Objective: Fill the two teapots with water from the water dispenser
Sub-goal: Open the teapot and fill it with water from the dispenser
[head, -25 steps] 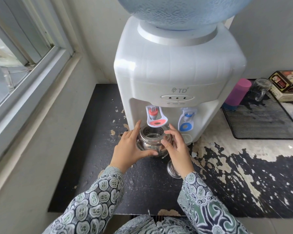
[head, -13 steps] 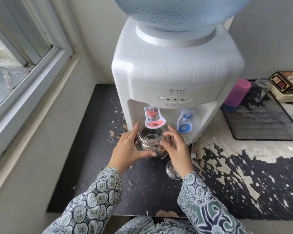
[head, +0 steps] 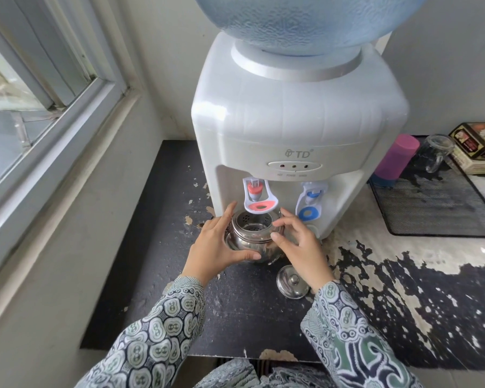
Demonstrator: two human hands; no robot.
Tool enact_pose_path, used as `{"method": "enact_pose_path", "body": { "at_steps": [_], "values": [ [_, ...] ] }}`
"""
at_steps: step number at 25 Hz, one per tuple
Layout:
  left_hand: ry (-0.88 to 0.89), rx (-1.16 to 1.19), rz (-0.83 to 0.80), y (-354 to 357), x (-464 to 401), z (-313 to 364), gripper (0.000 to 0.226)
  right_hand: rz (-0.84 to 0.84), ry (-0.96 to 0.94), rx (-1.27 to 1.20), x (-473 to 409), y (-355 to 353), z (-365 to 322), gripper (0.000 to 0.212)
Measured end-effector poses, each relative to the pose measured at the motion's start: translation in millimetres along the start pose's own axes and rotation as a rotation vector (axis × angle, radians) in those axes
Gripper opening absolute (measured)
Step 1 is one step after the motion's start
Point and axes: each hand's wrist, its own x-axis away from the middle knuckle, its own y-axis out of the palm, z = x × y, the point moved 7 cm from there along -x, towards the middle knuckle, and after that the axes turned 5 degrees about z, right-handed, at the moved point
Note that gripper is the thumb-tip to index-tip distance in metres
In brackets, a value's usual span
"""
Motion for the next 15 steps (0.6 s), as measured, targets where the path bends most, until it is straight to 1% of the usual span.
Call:
{"method": "enact_pose_path", "body": {
  "at_steps": [2,3,8,12,15],
  "values": [
    [-0.004,0.005,-0.002,-1,-1,-1,0.119,0.017,0.021,-0.001,-2,-9,-12,0.009],
    [-0.003,0.006,-0.004,-1,-1,-2,0.119,0.040,0.027,-0.006,-2,-13,-20,0.010],
    [-0.005,0.010,-0.006,-1,1,-3,0.121,0.075,0.044,-0.080,-5,-18,-53,0.029],
    [-0.003,0.007,-0.009,-2,1,0,0.121,0.098,0.010,-0.047,-16,-18,-70,0.048],
    [-0.006,0.011,-0.010,-1,2,0,0.121,0.104,-0.048,-0.016,-23,-13,-79,0.046]
  ]
}}
